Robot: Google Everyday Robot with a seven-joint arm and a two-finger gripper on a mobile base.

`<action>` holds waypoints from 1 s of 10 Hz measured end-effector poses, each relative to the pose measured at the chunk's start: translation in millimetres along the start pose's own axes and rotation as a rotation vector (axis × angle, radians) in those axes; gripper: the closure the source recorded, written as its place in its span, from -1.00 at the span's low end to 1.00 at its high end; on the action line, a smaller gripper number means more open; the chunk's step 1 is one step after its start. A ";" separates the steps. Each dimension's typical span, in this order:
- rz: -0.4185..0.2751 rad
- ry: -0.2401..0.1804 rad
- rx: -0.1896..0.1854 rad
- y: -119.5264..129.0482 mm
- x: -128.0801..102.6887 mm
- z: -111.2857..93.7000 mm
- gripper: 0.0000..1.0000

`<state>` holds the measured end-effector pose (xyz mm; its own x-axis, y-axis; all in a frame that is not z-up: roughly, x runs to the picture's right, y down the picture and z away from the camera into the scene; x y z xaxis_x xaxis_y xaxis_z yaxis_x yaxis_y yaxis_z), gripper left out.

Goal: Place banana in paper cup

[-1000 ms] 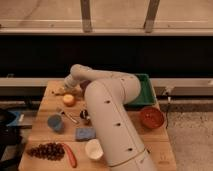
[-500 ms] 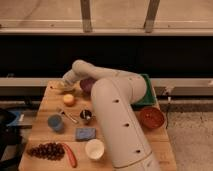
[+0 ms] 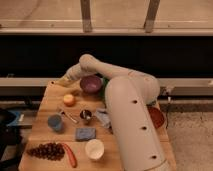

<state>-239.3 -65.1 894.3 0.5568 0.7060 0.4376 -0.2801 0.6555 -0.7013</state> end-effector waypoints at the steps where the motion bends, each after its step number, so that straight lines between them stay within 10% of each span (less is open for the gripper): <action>1: -0.001 -0.001 -0.003 3.2 4.1 -14.1 1.00; 10: -0.037 0.017 -0.017 58.7 1.1 -101.1 1.00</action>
<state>-176.1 -52.9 796.7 0.5797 0.6768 0.4537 -0.2461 0.6762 -0.6944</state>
